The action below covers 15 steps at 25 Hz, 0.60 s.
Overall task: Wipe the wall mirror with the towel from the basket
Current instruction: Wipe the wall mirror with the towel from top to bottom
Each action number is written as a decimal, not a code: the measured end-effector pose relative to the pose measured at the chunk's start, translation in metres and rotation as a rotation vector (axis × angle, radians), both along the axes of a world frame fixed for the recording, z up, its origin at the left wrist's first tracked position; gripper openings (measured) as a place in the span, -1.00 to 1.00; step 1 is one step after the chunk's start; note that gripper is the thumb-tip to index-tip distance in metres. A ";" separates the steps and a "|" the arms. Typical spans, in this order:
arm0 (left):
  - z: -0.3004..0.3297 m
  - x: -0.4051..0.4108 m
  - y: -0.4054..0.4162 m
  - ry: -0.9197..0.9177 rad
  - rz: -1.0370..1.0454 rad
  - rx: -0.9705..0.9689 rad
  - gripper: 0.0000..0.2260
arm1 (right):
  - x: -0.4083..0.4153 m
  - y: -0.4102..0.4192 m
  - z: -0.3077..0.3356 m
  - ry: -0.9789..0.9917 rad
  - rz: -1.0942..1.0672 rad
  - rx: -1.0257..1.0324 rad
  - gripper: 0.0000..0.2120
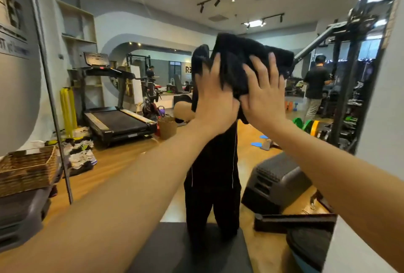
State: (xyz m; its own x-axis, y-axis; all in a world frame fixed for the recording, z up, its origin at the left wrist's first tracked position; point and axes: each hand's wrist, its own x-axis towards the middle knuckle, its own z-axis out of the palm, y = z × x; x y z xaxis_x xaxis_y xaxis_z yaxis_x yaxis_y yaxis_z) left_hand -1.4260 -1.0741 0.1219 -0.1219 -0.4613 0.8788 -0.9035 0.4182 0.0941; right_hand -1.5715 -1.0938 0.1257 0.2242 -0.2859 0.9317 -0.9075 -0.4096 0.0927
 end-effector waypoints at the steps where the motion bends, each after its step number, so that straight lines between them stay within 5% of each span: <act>1: 0.023 0.016 0.003 0.017 -0.002 -0.002 -0.23 | 0.020 0.001 0.023 -0.017 0.025 0.005 -0.42; 6: -0.008 0.109 0.009 -0.024 0.082 -0.059 -0.33 | 0.103 0.008 0.001 0.037 0.094 -0.023 -0.32; 11: -0.176 0.129 0.020 -0.188 0.263 0.094 -0.45 | 0.114 0.012 -0.162 0.219 0.147 0.031 -0.21; 15: -0.311 0.060 0.029 -0.346 0.180 0.305 -0.46 | 0.011 0.014 -0.308 0.365 0.005 0.052 -0.18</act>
